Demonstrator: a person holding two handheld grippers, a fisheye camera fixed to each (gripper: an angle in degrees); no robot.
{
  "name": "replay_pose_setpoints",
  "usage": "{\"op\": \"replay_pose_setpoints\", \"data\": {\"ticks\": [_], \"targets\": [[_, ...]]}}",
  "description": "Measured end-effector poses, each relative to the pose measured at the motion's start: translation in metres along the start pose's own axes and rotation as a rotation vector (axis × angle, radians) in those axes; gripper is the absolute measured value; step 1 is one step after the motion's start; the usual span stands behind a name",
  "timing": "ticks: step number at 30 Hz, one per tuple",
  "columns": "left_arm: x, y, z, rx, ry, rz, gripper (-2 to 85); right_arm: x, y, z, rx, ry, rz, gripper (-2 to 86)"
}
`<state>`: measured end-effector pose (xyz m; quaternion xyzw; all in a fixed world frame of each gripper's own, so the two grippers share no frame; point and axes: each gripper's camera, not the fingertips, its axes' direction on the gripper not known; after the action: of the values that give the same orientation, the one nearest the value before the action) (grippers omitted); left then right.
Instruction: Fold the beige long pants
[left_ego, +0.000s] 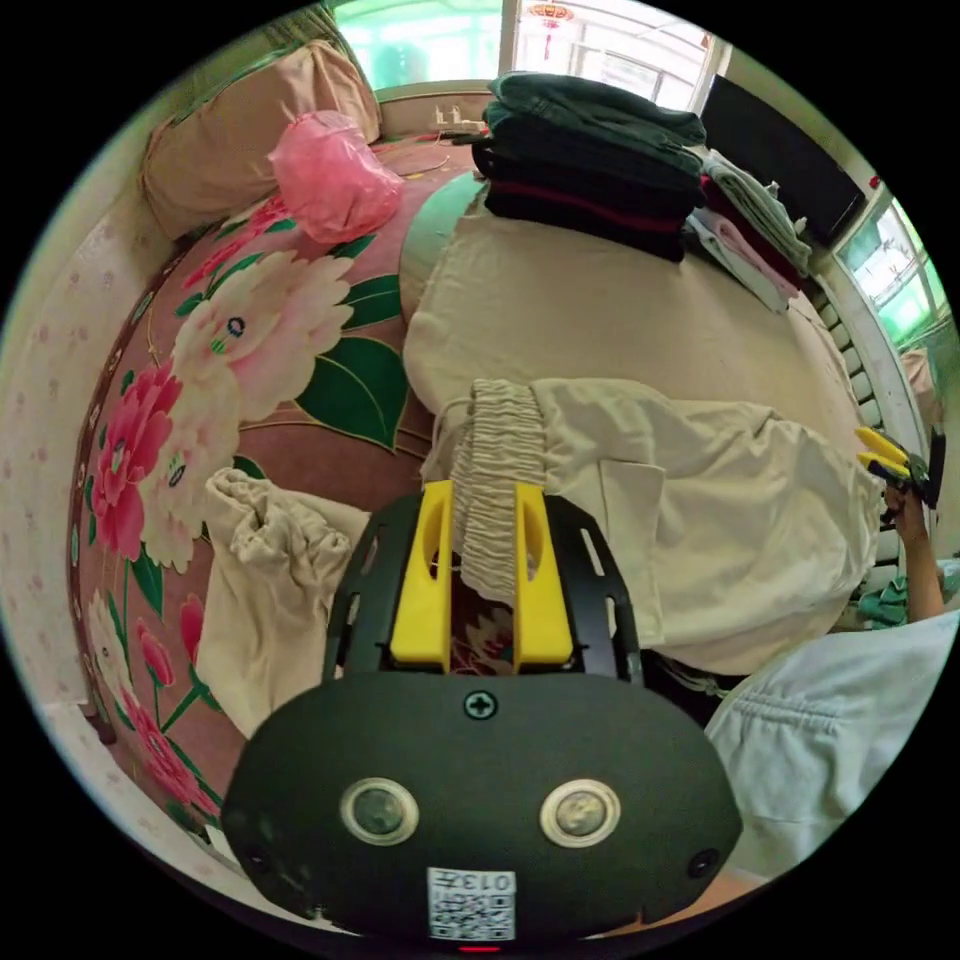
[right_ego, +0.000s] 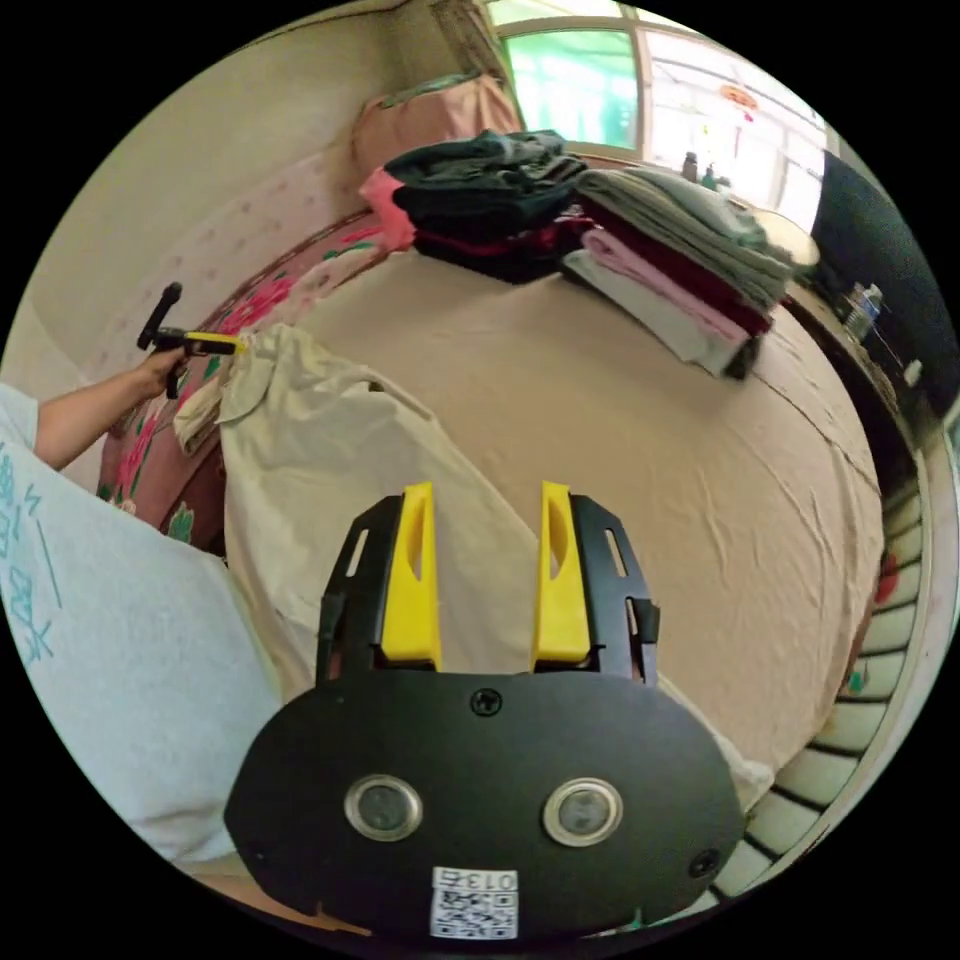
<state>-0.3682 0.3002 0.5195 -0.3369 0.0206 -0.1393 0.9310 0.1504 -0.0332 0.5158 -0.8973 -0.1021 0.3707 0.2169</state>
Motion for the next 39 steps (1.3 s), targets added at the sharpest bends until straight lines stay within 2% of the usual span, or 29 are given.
{"op": "replay_pose_setpoints", "data": {"ticks": [3,8,11,14,15,17,20,24,29,34,36,38,39], "targets": [[-0.024,0.003,-0.001,0.004,0.051,0.003,16.1,-0.055,-0.072,0.045,-0.028,-0.047,-0.206,15.0],[-0.041,-0.014,0.021,-0.053,0.242,0.105,16.3,-0.103,-0.149,0.107,-0.174,-0.098,-0.418,16.4],[-0.057,-0.016,0.03,-0.072,0.329,0.103,15.7,-0.109,-0.175,0.142,-0.283,-0.111,-0.442,14.5],[-0.067,-0.013,0.029,-0.07,0.378,0.103,13.3,-0.109,-0.189,0.168,-0.386,-0.231,-0.41,8.4],[-0.068,-0.013,0.028,-0.074,0.375,0.105,12.3,-0.111,-0.193,0.169,-0.37,-0.219,-0.414,4.8],[-0.063,-0.014,0.022,-0.11,0.311,0.128,7.8,-0.12,-0.196,0.169,-0.378,-0.188,-0.439,2.6],[-0.053,-0.009,-0.004,-0.082,0.228,0.161,3.4,-0.145,-0.196,0.16,-0.328,-0.039,-0.522,1.4],[-0.05,0.001,-0.033,-0.009,0.173,0.184,2.1,-0.165,-0.201,0.142,-0.215,0.085,-0.541,0.8],[-0.057,-0.02,-0.039,0.075,0.16,0.202,1.8,-0.172,-0.222,0.151,-0.186,0.217,-0.579,0.9],[-0.057,-0.055,-0.027,0.164,0.093,0.246,3.5,-0.156,-0.259,0.162,-0.12,0.278,-0.474,2.3],[-0.065,-0.07,-0.002,0.135,0.121,0.234,5.0,-0.144,-0.277,0.184,-0.167,0.25,-0.431,5.2],[-0.082,-0.077,0.031,0.025,0.143,0.168,7.4,-0.127,-0.289,0.198,-0.276,0.197,-0.322,7.1],[-0.086,-0.074,0.033,0.026,0.129,0.151,8.0,-0.118,-0.29,0.187,-0.247,0.16,-0.263,8.2]]}}
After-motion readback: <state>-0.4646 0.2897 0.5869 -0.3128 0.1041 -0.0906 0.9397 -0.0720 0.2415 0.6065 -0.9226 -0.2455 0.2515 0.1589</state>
